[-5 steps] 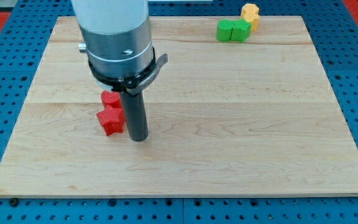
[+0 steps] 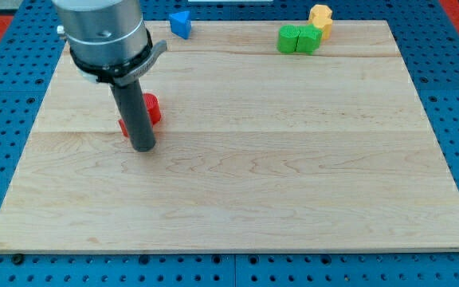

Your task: Slide the red star and the red circle towards the top left of the board

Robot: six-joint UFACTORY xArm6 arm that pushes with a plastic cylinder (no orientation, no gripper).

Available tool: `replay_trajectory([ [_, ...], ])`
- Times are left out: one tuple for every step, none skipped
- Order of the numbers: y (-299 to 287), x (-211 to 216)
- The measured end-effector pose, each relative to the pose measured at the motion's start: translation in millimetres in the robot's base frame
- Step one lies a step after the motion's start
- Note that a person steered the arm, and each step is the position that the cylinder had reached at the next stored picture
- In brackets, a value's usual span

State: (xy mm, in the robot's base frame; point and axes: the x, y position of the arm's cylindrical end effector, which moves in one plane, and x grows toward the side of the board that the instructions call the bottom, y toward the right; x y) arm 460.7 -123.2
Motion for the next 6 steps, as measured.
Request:
replay_trajectory([
  [0.0, -28.1],
  [0.0, -54.2],
  [0.0, -77.6],
  [0.1, -100.7],
  [0.1, -121.9],
  [17.7, -88.0],
])
